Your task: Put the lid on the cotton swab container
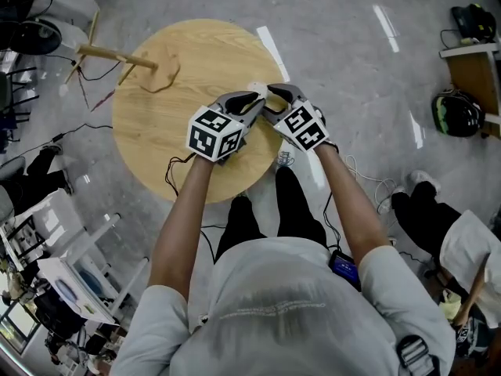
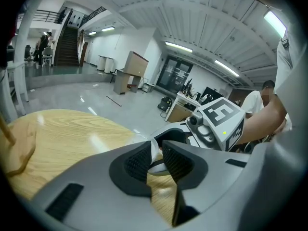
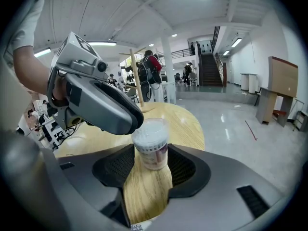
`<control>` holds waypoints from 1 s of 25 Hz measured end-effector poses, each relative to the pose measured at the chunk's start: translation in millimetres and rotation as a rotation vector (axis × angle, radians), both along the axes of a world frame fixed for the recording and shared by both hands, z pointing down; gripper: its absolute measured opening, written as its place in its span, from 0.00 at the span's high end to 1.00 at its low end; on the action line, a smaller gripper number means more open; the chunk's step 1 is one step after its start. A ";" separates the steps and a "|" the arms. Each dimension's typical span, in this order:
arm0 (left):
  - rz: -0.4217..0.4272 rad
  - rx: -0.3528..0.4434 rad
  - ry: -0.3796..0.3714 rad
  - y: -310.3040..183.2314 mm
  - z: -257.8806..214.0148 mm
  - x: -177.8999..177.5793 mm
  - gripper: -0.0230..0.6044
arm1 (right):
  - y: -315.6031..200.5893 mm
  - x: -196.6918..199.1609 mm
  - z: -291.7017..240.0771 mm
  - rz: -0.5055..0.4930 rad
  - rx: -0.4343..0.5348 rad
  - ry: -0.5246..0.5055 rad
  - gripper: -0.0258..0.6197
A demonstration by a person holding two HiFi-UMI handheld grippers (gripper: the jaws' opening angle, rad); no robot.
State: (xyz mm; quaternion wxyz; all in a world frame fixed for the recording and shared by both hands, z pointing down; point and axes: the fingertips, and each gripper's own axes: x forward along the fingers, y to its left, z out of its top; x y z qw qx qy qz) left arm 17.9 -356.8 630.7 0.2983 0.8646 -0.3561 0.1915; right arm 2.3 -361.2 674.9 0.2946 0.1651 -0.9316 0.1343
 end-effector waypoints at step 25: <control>-0.001 -0.053 -0.110 -2.6 14.6 -3.8 0.94 | 3.2 -3.0 3.1 0.006 0.011 0.027 0.58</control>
